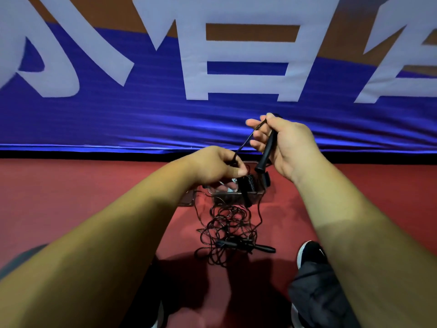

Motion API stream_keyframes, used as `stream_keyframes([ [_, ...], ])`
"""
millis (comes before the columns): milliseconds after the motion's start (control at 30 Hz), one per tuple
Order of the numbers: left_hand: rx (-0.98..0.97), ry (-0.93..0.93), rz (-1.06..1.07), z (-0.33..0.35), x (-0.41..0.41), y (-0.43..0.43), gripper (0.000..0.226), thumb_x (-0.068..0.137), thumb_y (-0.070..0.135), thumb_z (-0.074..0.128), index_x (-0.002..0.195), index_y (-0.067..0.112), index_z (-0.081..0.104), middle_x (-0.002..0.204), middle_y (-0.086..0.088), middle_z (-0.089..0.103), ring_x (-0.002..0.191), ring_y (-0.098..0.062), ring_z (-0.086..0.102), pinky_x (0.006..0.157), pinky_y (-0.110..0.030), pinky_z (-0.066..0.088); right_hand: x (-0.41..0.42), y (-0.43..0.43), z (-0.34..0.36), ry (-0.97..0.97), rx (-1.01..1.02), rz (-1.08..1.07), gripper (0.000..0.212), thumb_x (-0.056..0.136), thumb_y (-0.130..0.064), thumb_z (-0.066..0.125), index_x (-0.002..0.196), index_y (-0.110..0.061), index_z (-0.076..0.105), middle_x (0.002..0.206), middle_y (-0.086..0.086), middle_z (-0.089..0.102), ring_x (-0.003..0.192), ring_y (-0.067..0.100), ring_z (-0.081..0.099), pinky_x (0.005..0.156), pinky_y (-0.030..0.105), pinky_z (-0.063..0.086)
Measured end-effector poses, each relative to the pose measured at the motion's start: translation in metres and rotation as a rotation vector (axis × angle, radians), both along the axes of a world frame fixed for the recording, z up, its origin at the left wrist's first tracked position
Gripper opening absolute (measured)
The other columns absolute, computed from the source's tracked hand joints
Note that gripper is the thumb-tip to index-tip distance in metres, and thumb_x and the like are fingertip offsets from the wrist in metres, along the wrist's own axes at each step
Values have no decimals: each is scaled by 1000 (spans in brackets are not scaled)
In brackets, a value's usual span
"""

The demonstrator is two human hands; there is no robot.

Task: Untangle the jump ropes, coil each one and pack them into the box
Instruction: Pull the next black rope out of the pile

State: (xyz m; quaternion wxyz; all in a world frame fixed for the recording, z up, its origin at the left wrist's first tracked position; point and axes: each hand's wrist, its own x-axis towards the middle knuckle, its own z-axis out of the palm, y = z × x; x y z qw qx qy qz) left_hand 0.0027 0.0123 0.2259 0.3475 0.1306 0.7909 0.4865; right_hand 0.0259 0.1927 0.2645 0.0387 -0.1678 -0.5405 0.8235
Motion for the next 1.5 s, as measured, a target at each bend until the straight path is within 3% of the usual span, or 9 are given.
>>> stream_keyframes([
  [233,237,-47,52,22,6,7,16,103,31,64,102,16,71,111,-18,76,95,-25,70,88,-40,58,-1,12,-4,-73,77,-35,20,114,-29,47,112,-13,58,101,8,82,72,18,75,62,32,60],
  [367,337,-91,83,34,2,7,19,101,29,67,111,13,64,92,-14,70,79,-24,70,76,-36,63,2,15,-8,-280,228,117,27,114,-37,47,119,-15,62,99,9,80,65,18,70,58,32,55],
  [467,281,-46,183,33,-1,8,22,98,31,72,104,12,62,85,-10,70,73,-20,69,66,-30,62,5,14,-13,-347,318,271,19,107,-19,53,116,-9,66,88,12,66,48,11,47,45,25,35],
  [600,242,-83,280,23,-2,10,22,98,28,72,97,8,64,83,-11,75,70,-21,69,66,-29,63,15,2,-11,-287,341,457,17,87,3,46,87,-5,61,76,15,55,53,18,52,49,30,37],
  [767,261,-188,396,21,2,16,31,94,20,77,109,-6,69,95,-22,74,71,-23,74,62,-27,63,19,-11,-21,-219,549,569,35,64,-11,66,98,-4,71,89,25,68,80,34,63,72,47,51],
  [1033,32,-90,443,34,-8,10,31,106,27,56,111,-1,67,92,-18,78,76,-31,74,76,-43,66,10,-9,-30,-171,905,552,27,76,-22,66,102,-17,62,78,7,66,60,20,59,59,41,48],
  [1133,-133,133,398,33,-14,1,21,99,12,56,113,2,68,102,-19,77,80,-31,72,77,-40,61,10,-8,-29,-179,900,553,26,78,-18,60,104,-12,60,72,6,59,54,19,53,56,35,43],
  [1267,-162,331,116,24,-11,-5,58,86,14,80,139,25,59,128,4,67,116,-20,66,101,-36,53,12,-11,-20,-155,800,537,41,70,-25,55,110,-18,64,66,0,55,51,18,49,56,35,41],
  [1500,-66,259,229,14,-12,10,14,101,18,59,102,6,66,87,-12,74,82,-33,78,83,-49,63,8,-8,-18,-167,637,395,30,71,-20,56,98,-8,61,70,4,47,58,17,42,44,28,34],
])
